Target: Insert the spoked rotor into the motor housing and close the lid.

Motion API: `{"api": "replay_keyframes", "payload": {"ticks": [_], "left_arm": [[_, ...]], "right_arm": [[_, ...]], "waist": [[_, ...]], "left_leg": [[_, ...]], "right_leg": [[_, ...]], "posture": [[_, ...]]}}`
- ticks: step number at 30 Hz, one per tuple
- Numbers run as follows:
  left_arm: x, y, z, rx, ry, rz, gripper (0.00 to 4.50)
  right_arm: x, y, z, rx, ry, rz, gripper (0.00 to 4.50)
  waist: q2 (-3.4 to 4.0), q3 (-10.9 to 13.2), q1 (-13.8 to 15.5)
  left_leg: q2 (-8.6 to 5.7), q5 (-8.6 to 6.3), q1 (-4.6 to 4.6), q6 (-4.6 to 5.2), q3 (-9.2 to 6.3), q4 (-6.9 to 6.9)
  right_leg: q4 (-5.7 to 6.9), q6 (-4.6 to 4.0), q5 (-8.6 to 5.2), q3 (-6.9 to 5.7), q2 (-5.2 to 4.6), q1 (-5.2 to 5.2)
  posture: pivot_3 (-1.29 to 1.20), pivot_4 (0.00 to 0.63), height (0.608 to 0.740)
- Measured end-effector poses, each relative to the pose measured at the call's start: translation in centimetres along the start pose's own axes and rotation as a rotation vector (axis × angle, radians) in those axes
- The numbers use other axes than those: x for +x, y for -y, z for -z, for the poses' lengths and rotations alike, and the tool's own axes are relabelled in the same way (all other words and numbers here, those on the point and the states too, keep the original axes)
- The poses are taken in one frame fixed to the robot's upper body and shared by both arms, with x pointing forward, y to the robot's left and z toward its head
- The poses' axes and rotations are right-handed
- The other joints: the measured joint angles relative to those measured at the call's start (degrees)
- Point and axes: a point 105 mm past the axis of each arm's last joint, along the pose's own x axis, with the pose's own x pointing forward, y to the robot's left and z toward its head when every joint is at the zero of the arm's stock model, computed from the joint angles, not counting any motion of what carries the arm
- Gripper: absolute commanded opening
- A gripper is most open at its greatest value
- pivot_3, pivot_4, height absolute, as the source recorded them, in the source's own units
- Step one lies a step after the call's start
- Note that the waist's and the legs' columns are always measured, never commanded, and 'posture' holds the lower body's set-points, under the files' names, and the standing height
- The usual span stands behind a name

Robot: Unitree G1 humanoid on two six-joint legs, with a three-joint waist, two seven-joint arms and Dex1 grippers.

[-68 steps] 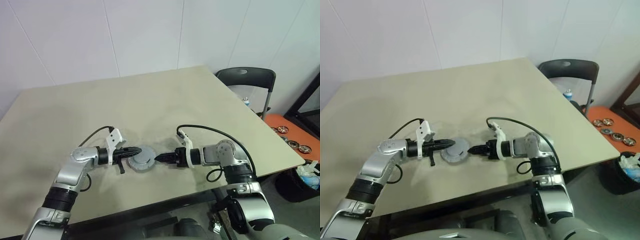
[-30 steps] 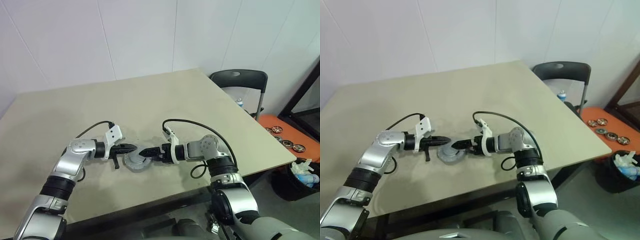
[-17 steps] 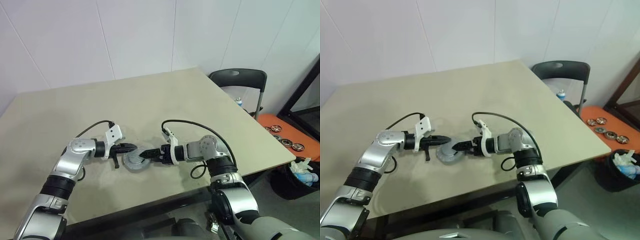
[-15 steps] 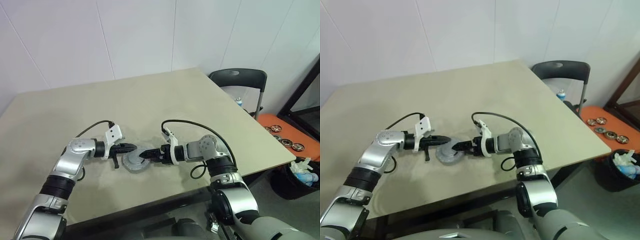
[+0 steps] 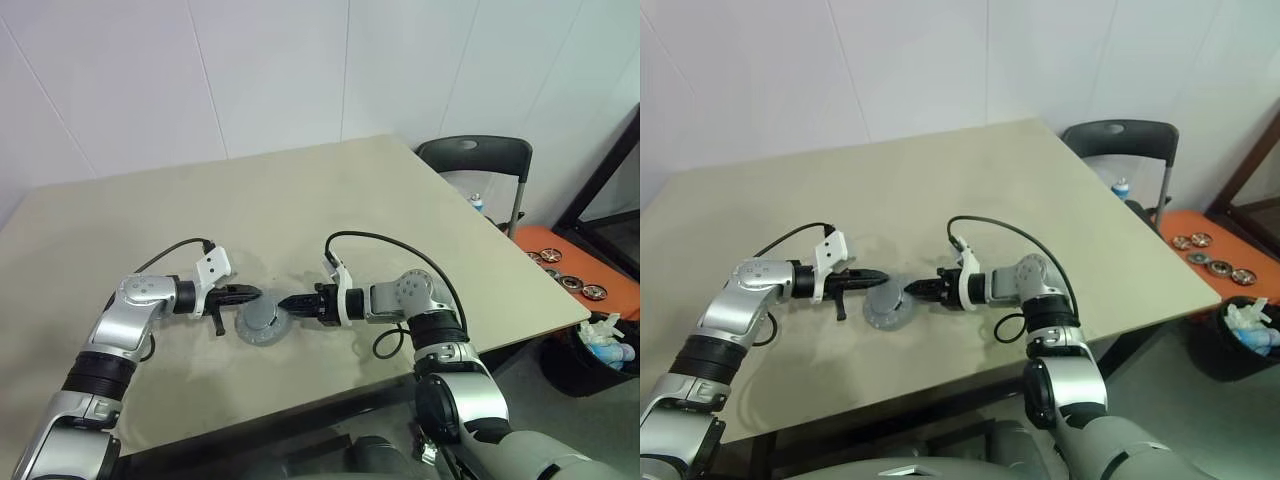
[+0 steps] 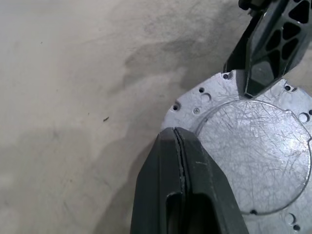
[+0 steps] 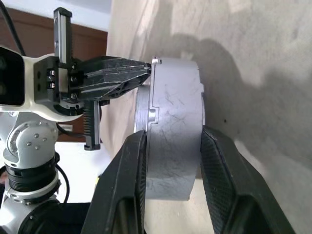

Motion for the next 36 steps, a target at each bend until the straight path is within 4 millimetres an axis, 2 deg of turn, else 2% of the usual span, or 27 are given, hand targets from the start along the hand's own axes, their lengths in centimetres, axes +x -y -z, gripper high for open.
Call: {"api": "replay_keyframes", "payload": {"ticks": [7,11,13,17,20,24,31,34,36], "left_arm": [[0.1,-0.2,-0.1,-0.002,0.014,-0.016,0.00],[1.0,-1.8,-0.3,-0.048,0.100,-0.138,0.00],[1.2,-4.0,-0.6,-0.102,0.157,-0.279,0.00],[-1.0,-7.2,-2.3,-0.162,0.283,-0.473,0.00],[-2.2,-7.7,-2.9,-0.278,0.395,-0.503,0.00],[-2.9,-6.3,-2.0,-0.456,0.511,-0.472,0.92],[-3.7,-3.9,1.9,-0.834,0.623,-0.451,3.35],[-3.2,-3.5,1.9,-0.951,0.679,-0.441,4.37],[-2.5,-3.6,1.2,-1.025,0.723,-0.412,4.48]], "right_arm": [[0.0,0.0,0.0,-0.003,-0.004,0.004,1.20],[0.1,-0.2,-0.3,-0.010,0.014,-0.007,1.20],[0.6,-0.6,-0.6,0.001,0.045,-0.042,1.20],[0.7,-0.8,-1.3,0.016,0.101,-0.072,1.20],[0.1,-0.5,-2.6,0.042,0.194,-0.086,1.20],[-0.4,-0.6,-4.1,0.057,0.303,-0.104,1.20],[-1.6,-0.8,-6.2,0.095,0.480,-0.161,1.20],[-2.2,-1.1,-6.8,0.108,0.526,-0.195,1.20],[-2.2,-1.2,-6.9,0.108,0.531,-0.203,1.20]], "waist": [[0.02,0.0,0.1],[-0.01,0.0,0.1],[-0.13,0.1,0.1],[-0.19,0.0,0.1],[-0.20,0.0,0.0],[-0.20,0.0,-0.2],[-0.20,0.0,0.1],[-0.21,0.0,0.2],[-0.21,0.0,0.2]], "left_leg": [[0.00,0.00,-0.01,0.00,0.00,0.01],[0.00,0.00,-0.01,-0.01,0.00,0.04],[0.01,0.01,-0.08,-0.01,-0.01,0.05],[-0.04,0.00,-0.54,-0.04,-0.01,0.08],[-0.24,0.09,-1.04,-0.20,0.00,0.18],[-0.28,0.13,-1.03,-0.25,0.01,0.11],[-0.31,-0.02,-1.02,0.01,-0.01,0.21],[-0.32,-0.02,-0.95,0.00,-0.02,0.30],[-0.31,0.00,-0.92,-0.03,-0.02,0.31]], "right_leg": [[0.00,0.00,0.00,0.00,-0.01,0.00],[0.04,0.00,0.01,-0.01,0.00,-0.01],[0.07,-0.01,0.02,-0.01,0.03,-0.11],[0.06,-0.03,0.04,-0.01,-0.06,-0.46],[0.08,-0.03,0.05,0.01,-0.23,-0.93],[0.05,-0.03,0.05,0.05,-0.27,-0.95],[0.01,-0.03,0.05,0.04,-0.26,-0.84],[0.14,-0.03,0.05,0.03,-0.26,-0.79],[0.21,-0.03,0.05,0.03,-0.25,-0.78]], "posture": [[0.00,0.000,0.740],[0.00,0.000,0.740],[0.00,0.000,0.740],[0.00,0.000,0.740],[0.00,0.000,0.740],[0.00,0.000,0.740],[0.00,0.000,0.740],[0.00,0.000,0.740],[0.00,0.000,0.740]]}}
